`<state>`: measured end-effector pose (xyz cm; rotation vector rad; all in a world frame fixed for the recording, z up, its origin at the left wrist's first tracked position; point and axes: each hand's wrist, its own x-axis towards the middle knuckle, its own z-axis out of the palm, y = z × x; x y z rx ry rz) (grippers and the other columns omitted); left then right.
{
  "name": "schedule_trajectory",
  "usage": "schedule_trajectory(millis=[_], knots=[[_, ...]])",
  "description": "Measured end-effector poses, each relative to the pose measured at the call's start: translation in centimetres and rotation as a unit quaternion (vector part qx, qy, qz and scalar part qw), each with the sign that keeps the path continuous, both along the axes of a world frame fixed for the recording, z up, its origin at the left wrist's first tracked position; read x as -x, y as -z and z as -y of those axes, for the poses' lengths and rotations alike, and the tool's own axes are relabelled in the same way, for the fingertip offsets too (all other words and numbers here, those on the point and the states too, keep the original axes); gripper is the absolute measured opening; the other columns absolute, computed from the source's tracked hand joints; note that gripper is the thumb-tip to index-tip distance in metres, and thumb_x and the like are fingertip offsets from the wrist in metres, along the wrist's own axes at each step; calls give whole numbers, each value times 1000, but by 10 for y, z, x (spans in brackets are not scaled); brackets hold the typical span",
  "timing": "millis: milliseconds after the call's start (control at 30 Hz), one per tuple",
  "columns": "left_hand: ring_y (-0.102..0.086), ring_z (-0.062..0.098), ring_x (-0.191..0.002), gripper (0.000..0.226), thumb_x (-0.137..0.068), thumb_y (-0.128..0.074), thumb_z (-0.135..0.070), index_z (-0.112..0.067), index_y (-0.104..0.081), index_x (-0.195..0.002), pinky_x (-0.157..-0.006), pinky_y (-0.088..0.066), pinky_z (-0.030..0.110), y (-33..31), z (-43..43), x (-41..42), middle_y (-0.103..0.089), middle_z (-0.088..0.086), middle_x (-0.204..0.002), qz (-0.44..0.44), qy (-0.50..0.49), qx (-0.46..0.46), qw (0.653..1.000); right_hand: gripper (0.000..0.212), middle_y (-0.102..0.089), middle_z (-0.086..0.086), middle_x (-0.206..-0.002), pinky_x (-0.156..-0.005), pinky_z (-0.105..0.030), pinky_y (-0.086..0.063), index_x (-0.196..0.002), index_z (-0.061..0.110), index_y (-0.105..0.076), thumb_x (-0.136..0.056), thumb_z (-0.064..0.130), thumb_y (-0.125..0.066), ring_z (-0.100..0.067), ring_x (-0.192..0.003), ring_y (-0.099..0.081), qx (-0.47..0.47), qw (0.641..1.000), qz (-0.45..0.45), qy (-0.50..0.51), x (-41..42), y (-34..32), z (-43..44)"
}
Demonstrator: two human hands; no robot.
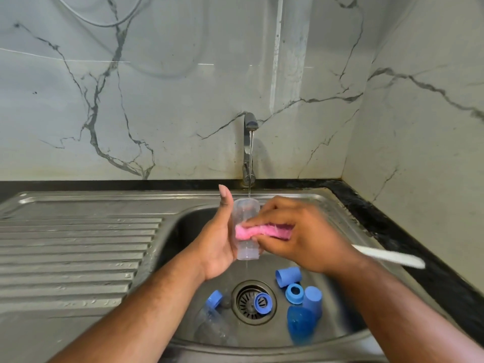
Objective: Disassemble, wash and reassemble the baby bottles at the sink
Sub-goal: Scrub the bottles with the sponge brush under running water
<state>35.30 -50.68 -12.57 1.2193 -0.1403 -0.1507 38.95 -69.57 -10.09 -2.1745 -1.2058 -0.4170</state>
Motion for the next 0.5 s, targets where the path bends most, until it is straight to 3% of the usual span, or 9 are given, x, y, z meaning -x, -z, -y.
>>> schedule_trajectory(millis=[100,167,267,400,500], knots=[[-71,21,-106,93,-59,-72,-81,-20,-62,-129,-82,-60,37,2,-2,1,-72,11,-120,28,-71,-98,992,30,-59,22,-102,-65,-20,-46,-121,45,-68,-91,46,-64,1,-79,-57,2,992,46,121,-7,-5,8],[-70,11,-103,70,-60,-92,-50,-28,-63,-121,-84,-59,29,8,-5,-1,-72,1,-116,77,-134,-225,962,29,-60,20,-100,-66,-24,-49,-121,42,-70,-92,39,-69,-1,-81,-58,-73,983,44,163,-11,-9,16],[-68,12,-112,68,-66,-95,-20,-30,-61,-125,-103,-53,39,18,-3,-5,-72,-6,-117,115,-127,-297,939,32,-62,17,-101,-69,-32,-54,-121,39,-72,-89,44,-67,-3,-84,-59,-76,990,23,117,-7,-6,10],[-71,22,-104,62,-70,-88,-2,-23,-62,-122,-97,-55,52,19,-2,-7,-74,2,-111,128,-144,-270,943,42,-60,20,-102,-72,-36,-56,-120,42,-70,-85,59,-55,-3,-87,-60,-15,998,-17,60,-2,3,-3],[-70,24,-101,58,-71,-85,2,-28,-64,-116,-95,-56,52,18,1,-5,-73,1,-108,138,-139,-283,939,41,-61,21,-100,-73,-38,-56,-112,41,-73,-80,59,-55,-2,-84,-59,-2,993,-6,117,-8,1,5]])
